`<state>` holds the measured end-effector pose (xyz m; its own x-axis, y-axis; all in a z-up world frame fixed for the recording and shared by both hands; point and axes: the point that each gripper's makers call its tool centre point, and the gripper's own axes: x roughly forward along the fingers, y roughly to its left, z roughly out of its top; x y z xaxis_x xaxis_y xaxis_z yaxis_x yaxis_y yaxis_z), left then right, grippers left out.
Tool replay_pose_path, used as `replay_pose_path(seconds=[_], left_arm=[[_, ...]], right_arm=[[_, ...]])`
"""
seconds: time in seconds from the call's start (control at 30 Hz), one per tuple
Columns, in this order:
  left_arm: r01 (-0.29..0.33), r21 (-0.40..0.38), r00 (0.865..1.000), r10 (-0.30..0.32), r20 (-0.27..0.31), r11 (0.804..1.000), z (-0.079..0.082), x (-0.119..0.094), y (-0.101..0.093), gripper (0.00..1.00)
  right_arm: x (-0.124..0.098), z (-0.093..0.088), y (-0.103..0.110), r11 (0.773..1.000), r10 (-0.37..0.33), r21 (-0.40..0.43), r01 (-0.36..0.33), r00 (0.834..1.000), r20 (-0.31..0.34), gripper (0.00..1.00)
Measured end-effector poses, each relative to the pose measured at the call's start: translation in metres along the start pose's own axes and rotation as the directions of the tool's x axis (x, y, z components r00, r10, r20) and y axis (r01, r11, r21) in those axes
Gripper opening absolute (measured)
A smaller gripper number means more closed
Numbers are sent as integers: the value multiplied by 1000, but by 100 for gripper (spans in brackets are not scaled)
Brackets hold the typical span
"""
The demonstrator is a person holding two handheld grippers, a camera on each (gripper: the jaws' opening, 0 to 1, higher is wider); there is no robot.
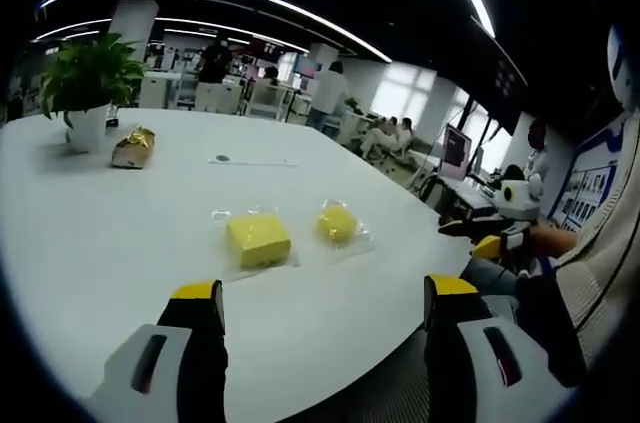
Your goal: Compare the silicone blocks by pressing each to a similar depth, holding the contact briefly, and releasing to observe deformation and rebound differences across the visible hardness samples.
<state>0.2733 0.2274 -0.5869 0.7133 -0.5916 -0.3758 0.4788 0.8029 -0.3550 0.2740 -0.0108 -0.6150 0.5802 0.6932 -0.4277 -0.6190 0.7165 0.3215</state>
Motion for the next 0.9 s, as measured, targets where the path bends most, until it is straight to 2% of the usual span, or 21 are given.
replay_pose_path(seconds=[0.63,0.9], left_arm=[[-4,-26,1000,3,-26,1000,-8,1,7,82],[-3,-98,1000,3,-2,995,0,8,20,81]], right_arm=[[2,-3,-5,1000,-10,13,10,1000,-9,75],[2,2,-6,1000,-18,14,18,1000,-9,74]])
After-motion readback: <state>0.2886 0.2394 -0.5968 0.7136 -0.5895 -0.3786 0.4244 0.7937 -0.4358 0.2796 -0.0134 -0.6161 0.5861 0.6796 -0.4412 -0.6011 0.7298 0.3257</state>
